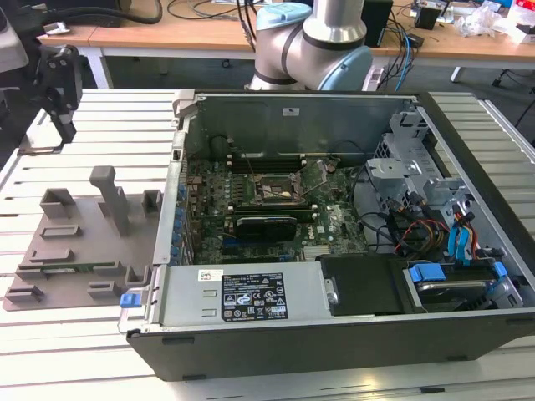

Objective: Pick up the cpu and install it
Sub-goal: 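Pick up the cpu and move it towards the insertion slot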

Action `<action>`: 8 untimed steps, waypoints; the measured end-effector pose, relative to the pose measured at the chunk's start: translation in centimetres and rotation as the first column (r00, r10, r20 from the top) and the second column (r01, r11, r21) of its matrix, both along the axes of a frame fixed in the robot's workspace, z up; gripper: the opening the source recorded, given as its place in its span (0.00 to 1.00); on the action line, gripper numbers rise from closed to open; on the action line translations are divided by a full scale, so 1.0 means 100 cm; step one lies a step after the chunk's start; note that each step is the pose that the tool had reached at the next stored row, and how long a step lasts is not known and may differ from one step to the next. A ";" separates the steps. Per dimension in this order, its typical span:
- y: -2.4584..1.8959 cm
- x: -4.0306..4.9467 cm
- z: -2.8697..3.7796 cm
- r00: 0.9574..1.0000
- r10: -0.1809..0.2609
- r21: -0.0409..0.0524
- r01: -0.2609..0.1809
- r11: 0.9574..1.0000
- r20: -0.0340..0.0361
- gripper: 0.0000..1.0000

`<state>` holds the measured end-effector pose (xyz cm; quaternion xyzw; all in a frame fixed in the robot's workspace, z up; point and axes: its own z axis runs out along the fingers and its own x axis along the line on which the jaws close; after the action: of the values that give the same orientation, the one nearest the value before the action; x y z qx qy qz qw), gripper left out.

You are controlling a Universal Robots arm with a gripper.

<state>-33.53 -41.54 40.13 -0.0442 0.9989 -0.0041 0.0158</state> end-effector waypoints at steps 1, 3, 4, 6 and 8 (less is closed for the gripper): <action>0.0000 0.0082 0.0000 1.000 0.000 0.000 0.000 1.000 0.000 0.55; 0.0000 0.0154 0.0000 1.000 0.000 0.000 0.000 1.000 0.000 0.55; 0.0000 0.0193 0.0000 1.000 0.000 0.000 0.000 1.000 0.000 0.55; 0.0000 0.0269 0.0000 1.000 0.000 0.000 0.000 1.000 0.000 0.55; 0.0000 0.0333 0.0000 1.000 0.000 0.000 0.000 1.000 0.000 0.55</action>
<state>-30.19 -41.54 40.12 -0.0442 0.9989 -0.0043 0.0158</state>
